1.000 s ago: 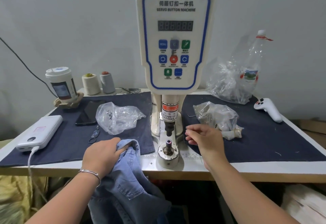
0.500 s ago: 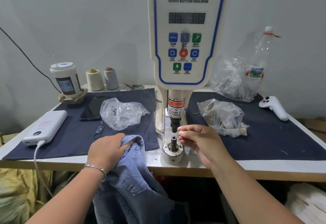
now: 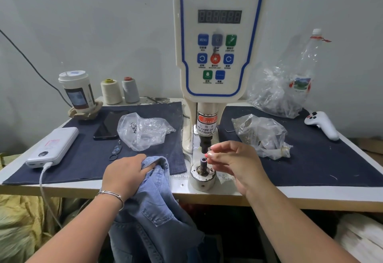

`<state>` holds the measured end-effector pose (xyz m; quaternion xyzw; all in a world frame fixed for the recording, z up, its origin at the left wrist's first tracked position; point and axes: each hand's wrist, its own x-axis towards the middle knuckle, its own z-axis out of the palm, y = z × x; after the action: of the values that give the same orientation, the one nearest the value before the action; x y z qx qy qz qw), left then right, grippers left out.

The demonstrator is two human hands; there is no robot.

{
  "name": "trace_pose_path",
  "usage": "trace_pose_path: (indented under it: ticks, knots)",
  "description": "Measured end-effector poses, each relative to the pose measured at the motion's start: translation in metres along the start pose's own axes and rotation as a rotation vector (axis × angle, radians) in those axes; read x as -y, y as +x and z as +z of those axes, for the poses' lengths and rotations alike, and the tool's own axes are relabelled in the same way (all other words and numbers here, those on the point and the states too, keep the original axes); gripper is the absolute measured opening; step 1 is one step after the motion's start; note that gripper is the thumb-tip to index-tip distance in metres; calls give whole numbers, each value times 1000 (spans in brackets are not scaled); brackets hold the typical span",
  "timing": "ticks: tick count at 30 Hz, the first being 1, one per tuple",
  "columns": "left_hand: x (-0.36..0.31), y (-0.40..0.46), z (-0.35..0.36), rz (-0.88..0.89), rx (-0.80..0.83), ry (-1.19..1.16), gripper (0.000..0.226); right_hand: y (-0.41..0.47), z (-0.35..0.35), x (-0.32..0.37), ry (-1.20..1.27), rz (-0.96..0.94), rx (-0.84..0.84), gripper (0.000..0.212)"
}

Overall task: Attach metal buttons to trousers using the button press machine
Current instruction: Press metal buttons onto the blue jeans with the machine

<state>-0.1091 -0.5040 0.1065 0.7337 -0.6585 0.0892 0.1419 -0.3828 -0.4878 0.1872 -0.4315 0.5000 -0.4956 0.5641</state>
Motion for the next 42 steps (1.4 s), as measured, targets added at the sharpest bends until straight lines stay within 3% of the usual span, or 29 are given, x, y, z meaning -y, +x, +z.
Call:
trace_pose_path:
  ticks: [8,18,26,29,33,35,38,42]
  knots:
    - [0,-1,0,-1,-18,-13,49,0,3,6,102,140,19,14]
    - [0,-1,-1,13,-10,-10,49,-6,-1,9,480,469,48,15]
    - [1,0,2,9,-15,-17,50,-16,2,14,525,453,12,20]
    - [2,0,0,7,-4,-1,51,-29,6,12,481,388,-8,18]
    - [3,0,-1,15,22,1,50,-58,18,-6,283,136,-83,18]
    - [4,0,0,29,39,-20,51,-68,39,-17,162,26,-5,22]
    - [4,2,-3,55,80,-37,49,-56,85,-23,-169,-119,197,21]
    - [3,5,-8,91,102,-40,41,15,146,-15,-616,-488,125,21]
